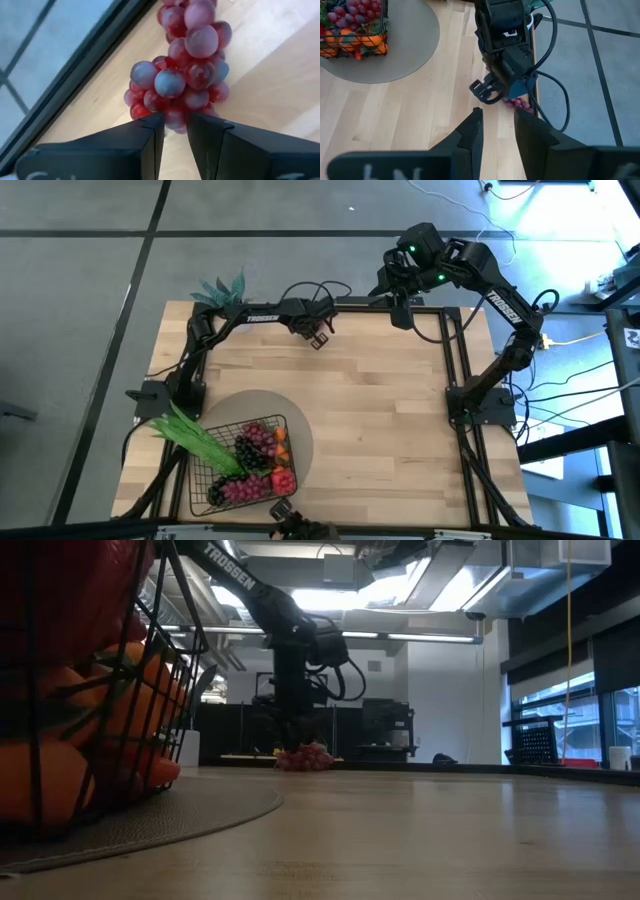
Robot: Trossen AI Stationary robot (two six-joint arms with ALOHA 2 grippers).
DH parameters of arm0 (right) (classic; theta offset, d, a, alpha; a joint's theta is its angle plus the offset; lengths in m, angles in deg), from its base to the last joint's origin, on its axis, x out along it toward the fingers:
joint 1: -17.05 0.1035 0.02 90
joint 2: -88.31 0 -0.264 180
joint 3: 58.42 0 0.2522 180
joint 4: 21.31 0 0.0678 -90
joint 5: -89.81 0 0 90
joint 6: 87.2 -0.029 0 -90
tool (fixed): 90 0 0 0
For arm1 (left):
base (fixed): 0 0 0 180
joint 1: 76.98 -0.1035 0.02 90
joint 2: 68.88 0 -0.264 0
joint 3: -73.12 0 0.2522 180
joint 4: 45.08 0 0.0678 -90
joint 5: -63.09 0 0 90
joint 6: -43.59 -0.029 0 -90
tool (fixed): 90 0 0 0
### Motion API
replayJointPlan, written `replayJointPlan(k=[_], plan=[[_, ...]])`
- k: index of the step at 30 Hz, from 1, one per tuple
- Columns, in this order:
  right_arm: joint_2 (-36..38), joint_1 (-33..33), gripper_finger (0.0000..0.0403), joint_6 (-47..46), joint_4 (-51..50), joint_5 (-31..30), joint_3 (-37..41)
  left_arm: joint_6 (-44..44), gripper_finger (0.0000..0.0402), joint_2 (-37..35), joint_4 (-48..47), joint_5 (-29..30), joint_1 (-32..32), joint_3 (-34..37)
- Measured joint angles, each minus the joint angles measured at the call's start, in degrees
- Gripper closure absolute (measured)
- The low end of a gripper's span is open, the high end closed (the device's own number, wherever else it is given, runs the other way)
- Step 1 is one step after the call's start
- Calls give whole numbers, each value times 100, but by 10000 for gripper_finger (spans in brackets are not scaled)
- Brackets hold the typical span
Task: Build produce basket
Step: Put the red grapes into the wire basket
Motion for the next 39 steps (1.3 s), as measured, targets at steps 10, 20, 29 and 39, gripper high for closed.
replayJointPlan(k=[10, 20, 29, 39], plan=[[0, -2, 307, 0, 2, 0, 0, -271, 397, 0, -99, -614, -185, 0], [0, 0, 307, 0, 2, 0, 0, -328, 401, -294, -240, -741, 4, 11], [0, 0, 307, 2, 2, 0, 0, -475, 401, -1168, -884, -610, 364, 11], [0, -2, 307, 2, 4, 0, 0, -88, 401, -2743, -2193, -399, 1145, 11]])
